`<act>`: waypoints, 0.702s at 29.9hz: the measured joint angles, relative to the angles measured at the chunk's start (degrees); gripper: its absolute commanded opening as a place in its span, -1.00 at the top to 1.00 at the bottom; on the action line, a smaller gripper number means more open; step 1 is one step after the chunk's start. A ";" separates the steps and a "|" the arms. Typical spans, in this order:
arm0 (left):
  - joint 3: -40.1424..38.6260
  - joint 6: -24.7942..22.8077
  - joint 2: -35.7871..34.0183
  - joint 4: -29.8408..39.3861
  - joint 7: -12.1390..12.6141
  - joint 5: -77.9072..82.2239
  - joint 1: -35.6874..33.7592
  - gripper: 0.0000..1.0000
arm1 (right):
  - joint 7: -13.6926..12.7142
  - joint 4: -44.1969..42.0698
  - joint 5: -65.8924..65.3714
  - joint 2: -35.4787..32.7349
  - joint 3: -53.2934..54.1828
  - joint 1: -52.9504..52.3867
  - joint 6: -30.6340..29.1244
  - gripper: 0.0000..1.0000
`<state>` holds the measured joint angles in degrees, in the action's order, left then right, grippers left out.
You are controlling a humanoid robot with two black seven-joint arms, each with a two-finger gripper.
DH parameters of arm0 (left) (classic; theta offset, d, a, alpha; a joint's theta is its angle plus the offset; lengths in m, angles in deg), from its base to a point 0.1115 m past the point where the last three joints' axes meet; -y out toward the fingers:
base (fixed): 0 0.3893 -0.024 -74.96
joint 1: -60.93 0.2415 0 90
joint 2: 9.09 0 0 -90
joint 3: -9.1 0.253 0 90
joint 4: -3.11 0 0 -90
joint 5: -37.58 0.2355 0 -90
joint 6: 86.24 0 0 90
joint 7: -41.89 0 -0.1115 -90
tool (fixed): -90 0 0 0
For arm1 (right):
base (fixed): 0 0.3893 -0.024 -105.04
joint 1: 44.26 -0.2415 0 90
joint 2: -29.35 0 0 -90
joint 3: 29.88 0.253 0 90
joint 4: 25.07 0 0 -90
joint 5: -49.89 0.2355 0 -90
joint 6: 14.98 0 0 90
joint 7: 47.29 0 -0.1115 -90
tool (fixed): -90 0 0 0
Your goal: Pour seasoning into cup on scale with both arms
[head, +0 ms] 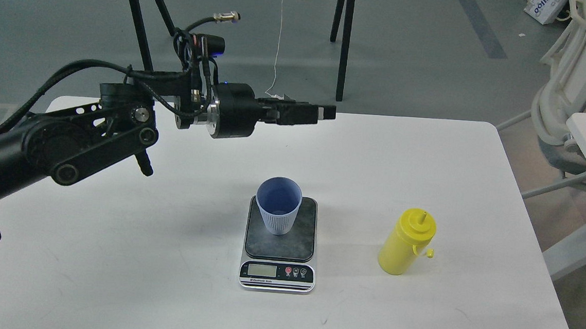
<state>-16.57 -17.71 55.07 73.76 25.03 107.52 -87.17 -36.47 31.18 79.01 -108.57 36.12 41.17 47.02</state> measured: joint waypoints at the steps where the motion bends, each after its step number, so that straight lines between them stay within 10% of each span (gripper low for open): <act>1: -1.19 0.52 -0.01 -0.32 -0.10 -3.56 0.16 -0.99 | 0.05 1.56 0.04 -0.23 0.81 2.19 0.00 -0.99; 14: -20.43 6.40 4.21 -14.89 0.31 -41.83 3.61 -0.99 | 0.34 25.57 -6.21 0.60 2.11 28.45 0.00 -0.98; 21: -24.36 4.22 5.10 -23.27 5.95 -63.72 4.27 -0.99 | 0.36 26.68 -22.79 15.75 1.94 31.45 0.00 -0.98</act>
<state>-40.93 -13.50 60.17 50.49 30.98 43.79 -82.89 -36.12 57.85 56.22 -92.82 38.06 72.61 47.02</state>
